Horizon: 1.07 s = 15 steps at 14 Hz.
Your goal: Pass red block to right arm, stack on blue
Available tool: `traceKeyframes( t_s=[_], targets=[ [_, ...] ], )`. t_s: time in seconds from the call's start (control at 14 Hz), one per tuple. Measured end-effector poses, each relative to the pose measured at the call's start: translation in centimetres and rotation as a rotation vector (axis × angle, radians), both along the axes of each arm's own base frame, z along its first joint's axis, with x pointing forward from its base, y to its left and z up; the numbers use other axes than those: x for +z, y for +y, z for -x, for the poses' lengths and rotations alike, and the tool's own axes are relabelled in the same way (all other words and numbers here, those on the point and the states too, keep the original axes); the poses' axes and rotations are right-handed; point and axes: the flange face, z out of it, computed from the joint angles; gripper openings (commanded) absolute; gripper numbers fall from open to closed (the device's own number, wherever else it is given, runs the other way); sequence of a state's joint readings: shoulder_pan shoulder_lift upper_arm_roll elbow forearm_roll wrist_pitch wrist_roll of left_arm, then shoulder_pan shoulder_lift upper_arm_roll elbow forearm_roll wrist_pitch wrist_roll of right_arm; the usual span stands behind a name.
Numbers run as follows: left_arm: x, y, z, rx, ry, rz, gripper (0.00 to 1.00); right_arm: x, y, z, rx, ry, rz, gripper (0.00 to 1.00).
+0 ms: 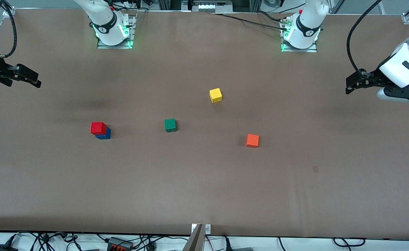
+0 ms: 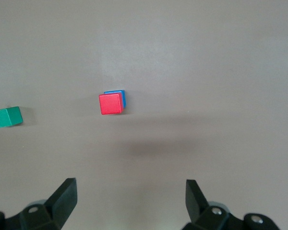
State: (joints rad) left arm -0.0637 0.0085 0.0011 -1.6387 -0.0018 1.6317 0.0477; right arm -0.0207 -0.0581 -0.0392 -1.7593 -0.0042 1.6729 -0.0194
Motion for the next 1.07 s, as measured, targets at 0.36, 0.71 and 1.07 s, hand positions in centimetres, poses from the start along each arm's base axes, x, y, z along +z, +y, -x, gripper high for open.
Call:
traceKeyframes(
  t_s=[0.36,0.71,1.07],
  targets=[
    [0.0,0.0,0.0,0.0,0.001,0.0,1.0,-1.0,0.0,1.1,0.0,-0.033,0.0,1.0],
    [0.0,0.0,0.0,0.0,0.001,0.0,1.0,-0.3,0.0,1.6,0.001,-0.048,0.001,1.0],
    [0.0,0.0,0.0,0.0,0.001,0.0,1.0,-0.6,0.1,1.6,0.001,-0.046,0.001,1.0]
  ],
)
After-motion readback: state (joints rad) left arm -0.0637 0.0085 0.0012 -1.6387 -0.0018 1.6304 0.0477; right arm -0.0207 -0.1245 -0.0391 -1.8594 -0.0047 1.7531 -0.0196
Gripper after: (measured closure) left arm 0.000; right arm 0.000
